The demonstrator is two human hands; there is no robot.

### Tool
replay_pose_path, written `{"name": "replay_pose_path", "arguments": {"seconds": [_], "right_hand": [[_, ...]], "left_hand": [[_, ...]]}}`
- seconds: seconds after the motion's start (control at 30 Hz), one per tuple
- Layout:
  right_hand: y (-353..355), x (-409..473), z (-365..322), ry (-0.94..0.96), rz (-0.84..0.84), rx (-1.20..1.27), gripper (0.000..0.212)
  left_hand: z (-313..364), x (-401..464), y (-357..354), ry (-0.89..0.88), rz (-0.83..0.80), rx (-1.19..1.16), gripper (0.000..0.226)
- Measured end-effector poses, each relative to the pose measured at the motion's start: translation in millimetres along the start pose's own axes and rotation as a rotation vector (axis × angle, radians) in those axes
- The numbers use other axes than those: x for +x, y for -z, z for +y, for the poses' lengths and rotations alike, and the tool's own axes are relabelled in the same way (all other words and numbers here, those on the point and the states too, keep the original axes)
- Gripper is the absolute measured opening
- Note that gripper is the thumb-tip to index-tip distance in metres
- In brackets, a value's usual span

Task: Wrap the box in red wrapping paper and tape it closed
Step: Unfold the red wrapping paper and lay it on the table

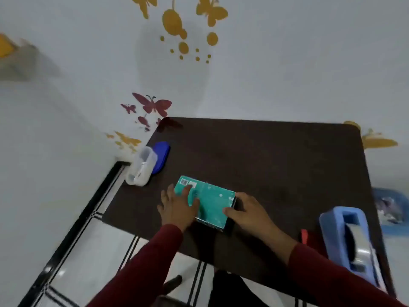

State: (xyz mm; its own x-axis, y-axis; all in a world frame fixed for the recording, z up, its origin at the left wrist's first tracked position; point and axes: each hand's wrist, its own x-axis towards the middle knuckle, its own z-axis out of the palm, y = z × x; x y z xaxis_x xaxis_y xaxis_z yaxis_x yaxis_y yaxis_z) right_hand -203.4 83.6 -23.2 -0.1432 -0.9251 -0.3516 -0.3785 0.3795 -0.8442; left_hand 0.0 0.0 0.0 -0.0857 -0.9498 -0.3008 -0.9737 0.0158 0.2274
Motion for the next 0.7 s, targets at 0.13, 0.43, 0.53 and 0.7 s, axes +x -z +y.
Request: {"name": "replay_pose_path", "arguments": {"seconds": [0.13,0.43,0.53,0.7], "right_hand": [[-37,30,-4,-0.183,0.204,0.188,0.051],[-74,87,-34,-0.287,0.680,0.339,0.048],[-80,101,-32,-0.236,0.716,0.413,0.047],[-94,115,-21,-0.133,0.811,0.510,0.057]], "left_hand": [[-35,37,-10,-0.055,-0.052,-0.067,0.062],[-77,121,-18,-0.455,-0.064,-0.437,0.061],[-86,148,-26,-0.454,-0.073,-0.573,0.063],[-87,173,-30,-0.516,0.003,-0.767,0.053]]}}
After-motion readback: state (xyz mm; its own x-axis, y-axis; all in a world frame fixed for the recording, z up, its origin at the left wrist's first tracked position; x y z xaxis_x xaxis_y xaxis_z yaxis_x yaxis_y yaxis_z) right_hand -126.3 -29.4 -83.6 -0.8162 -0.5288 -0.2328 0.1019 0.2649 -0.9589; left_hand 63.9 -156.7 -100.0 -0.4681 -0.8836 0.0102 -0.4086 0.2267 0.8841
